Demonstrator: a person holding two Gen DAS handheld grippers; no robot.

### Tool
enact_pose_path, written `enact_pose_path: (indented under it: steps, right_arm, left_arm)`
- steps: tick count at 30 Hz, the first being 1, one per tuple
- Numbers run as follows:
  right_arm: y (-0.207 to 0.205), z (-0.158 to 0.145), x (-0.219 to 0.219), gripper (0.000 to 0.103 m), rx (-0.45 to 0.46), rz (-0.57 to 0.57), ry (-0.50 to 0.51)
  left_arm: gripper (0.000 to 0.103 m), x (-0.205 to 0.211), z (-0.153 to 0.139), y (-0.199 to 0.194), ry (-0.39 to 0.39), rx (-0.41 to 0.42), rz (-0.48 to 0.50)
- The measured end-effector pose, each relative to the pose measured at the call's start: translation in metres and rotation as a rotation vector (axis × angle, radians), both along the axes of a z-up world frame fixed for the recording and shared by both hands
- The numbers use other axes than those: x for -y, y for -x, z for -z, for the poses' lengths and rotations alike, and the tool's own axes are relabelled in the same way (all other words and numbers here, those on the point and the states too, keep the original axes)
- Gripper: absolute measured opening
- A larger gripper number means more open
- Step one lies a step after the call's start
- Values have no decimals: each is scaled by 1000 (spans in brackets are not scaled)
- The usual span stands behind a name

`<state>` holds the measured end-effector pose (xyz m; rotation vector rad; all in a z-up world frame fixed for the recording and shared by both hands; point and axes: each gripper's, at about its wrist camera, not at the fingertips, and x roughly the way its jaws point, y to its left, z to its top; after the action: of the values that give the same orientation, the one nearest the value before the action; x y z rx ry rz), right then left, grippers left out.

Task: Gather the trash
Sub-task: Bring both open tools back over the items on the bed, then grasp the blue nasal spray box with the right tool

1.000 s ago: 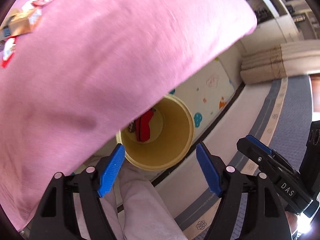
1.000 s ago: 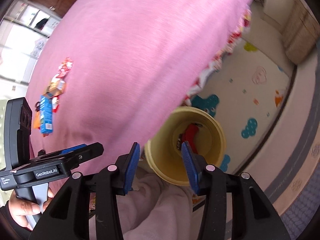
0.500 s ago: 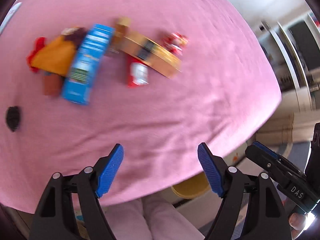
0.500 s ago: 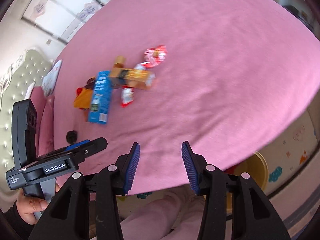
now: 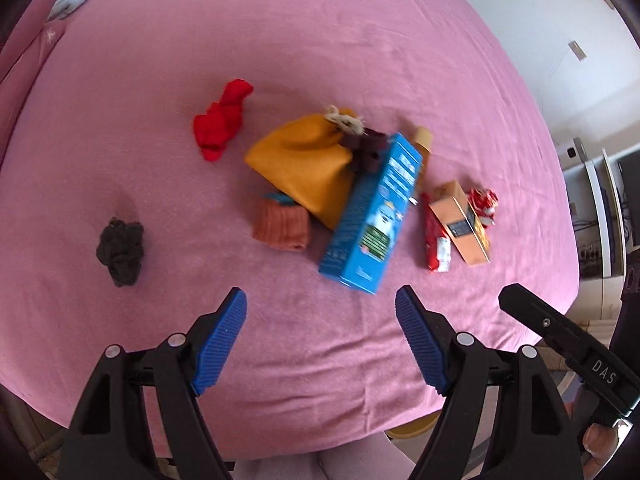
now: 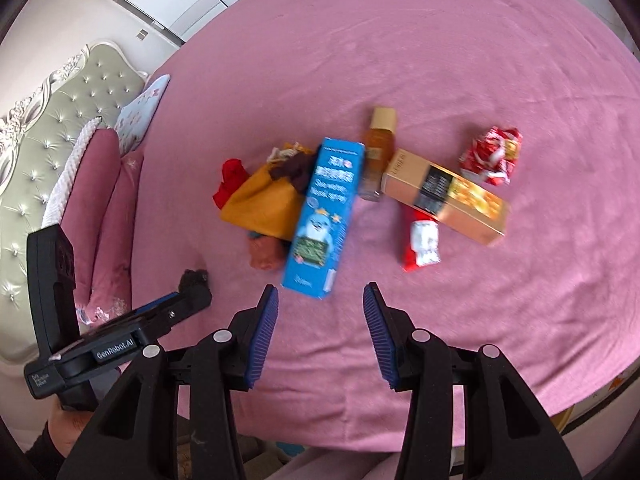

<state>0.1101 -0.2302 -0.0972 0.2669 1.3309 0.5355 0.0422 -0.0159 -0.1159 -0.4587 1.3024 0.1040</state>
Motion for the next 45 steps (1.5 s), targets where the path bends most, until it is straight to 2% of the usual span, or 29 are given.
enact_pose_path:
  steps: [4, 14, 15, 17, 27, 30, 32, 40, 42, 45]
  right_arm:
    - [-14, 8, -15, 50, -14, 13, -1]
    - [-51, 57, -45, 52, -100, 30, 43]
    - [-56, 62, -47, 54, -110, 41, 56]
    - [-62, 73, -49, 72, -132, 68, 76]
    - [-88, 105, -70, 70, -215, 69, 105]
    - [-91, 115, -71, 63, -245, 79, 139]
    - [-91, 119, -70, 47, -267, 83, 102]
    - [-83, 112, -48, 46, -264, 84, 62]
    - [-82, 113, -44, 46, -271, 86, 54]
    - [-79, 115, -42, 46, -282, 80, 51]
  left_arm:
    - [76, -14, 4, -9, 12, 4, -17]
    - [77, -43, 34, -38, 37, -39, -90]
    - [77, -46, 38, -41, 42, -47, -97]
    - [77, -49, 45, -48, 44, -62, -100]
    - [77, -63, 75, -78, 68, -120, -102]
    - [77, -63, 81, -87, 81, -131, -90]
    - [77, -63, 87, -93, 89, -140, -79]
    - [76, -62, 98, -117, 129, -150, -47]
    - [58, -63, 99, -121, 144, -144, -59]
    - [48, -62, 97, -124, 139, -149, -73]
